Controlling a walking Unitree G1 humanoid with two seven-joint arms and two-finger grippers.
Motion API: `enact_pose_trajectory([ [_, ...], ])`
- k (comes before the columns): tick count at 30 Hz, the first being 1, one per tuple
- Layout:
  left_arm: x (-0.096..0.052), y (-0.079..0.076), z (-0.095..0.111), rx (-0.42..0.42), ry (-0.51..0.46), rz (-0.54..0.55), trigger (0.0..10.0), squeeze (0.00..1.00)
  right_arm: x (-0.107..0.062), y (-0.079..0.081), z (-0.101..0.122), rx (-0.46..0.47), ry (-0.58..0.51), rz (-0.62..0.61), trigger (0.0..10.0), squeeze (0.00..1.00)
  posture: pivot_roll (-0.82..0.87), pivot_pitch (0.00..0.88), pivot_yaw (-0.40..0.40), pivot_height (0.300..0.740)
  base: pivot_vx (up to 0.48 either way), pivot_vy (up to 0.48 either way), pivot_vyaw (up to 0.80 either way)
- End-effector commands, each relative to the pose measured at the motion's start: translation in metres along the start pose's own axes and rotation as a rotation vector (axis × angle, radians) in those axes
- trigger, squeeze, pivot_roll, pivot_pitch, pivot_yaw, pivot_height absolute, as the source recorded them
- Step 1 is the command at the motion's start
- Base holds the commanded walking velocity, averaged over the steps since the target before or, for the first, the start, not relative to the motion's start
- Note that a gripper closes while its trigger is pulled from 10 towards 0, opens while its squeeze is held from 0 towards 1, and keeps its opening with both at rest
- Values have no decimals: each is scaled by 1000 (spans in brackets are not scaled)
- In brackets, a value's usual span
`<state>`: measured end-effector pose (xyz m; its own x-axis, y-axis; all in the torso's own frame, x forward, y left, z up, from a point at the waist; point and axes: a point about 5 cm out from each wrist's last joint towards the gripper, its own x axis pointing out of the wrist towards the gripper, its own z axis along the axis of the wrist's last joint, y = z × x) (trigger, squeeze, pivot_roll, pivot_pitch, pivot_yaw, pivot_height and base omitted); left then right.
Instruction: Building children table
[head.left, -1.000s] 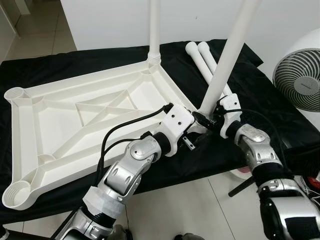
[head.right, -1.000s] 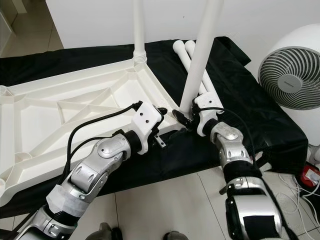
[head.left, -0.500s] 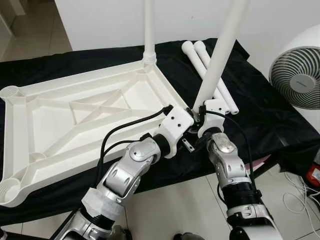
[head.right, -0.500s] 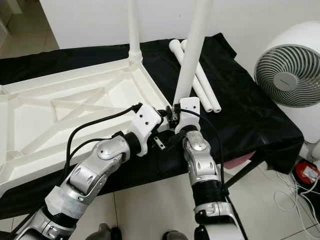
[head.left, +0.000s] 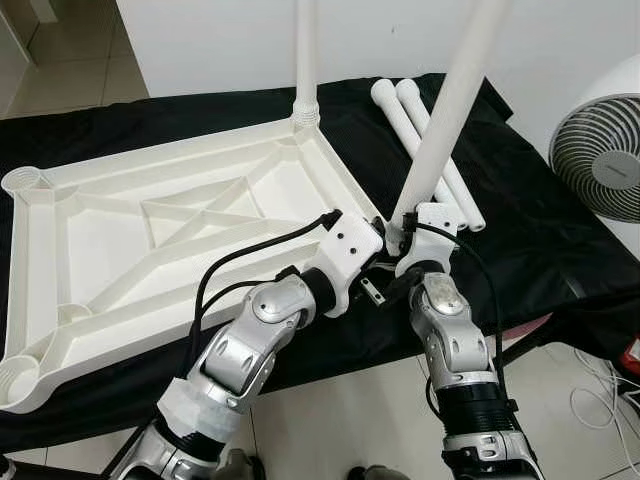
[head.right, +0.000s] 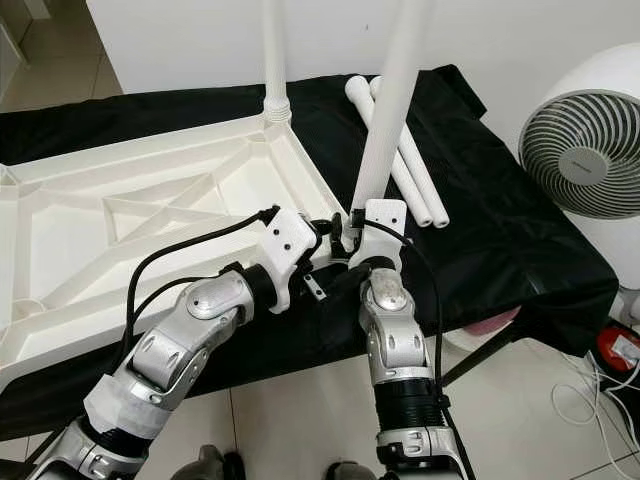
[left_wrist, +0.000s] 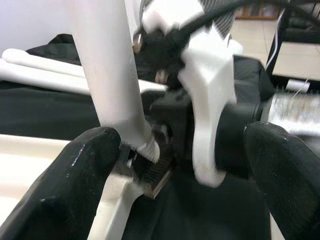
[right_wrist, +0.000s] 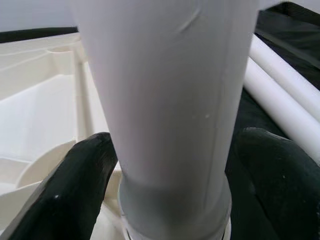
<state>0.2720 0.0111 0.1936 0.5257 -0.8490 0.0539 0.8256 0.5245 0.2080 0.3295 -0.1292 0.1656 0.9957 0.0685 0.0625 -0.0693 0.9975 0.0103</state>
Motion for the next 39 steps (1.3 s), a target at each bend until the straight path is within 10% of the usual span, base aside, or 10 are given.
enact_pose_trajectory([
  [1, 0, -2, -8, -2, 42, -10, 10000, 0, 1, 2, 6, 8, -29, 15, 10000, 1000, -91, 95, 13, 740, 0, 0, 0],
  [7, -4, 3, -7, 0, 37, -3, 10000, 0, 5, -11, 9, -63, -10, 200, 10000, 1000, -89, 89, 13, 740, 0, 0, 0],
  [8, -5, 4, -6, -1, 35, -1, 10000, 0, 5, -14, 8, -81, 2, 245, 10000, 0, -90, 85, 15, 740, 0, 0, 0],
  [30, -10, -1, -10, 5, 67, -73, 10000, 0, 22, -40, 10, -275, 11, 629, 10000, 0, -78, 85, 28, 740, 0, 0, 0],
  [31, -10, -4, -10, 4, 69, -85, 10000, 0, 25, -41, 9, -286, 20, 642, 7294, 0, -78, 85, 28, 740, 0, 0, 0],
  [32, -10, -4, -10, 4, 69, -85, 10000, 0, 25, -41, 9, -286, 20, 642, 7294, 0, -78, 85, 28, 740, 0, 0, 0],
  [33, -10, -6, -11, 3, 72, -98, 10000, 0, 27, -44, 8, -305, 28, 643, 745, 0, -78, 85, 28, 740, 0, 0, 0],
  [39, -11, -8, -13, 6, 87, -112, 10000, 0, 28, -53, 3, -332, 58, 650, 0, 0, -78, 85, 28, 740, 0, 0, 0],
])
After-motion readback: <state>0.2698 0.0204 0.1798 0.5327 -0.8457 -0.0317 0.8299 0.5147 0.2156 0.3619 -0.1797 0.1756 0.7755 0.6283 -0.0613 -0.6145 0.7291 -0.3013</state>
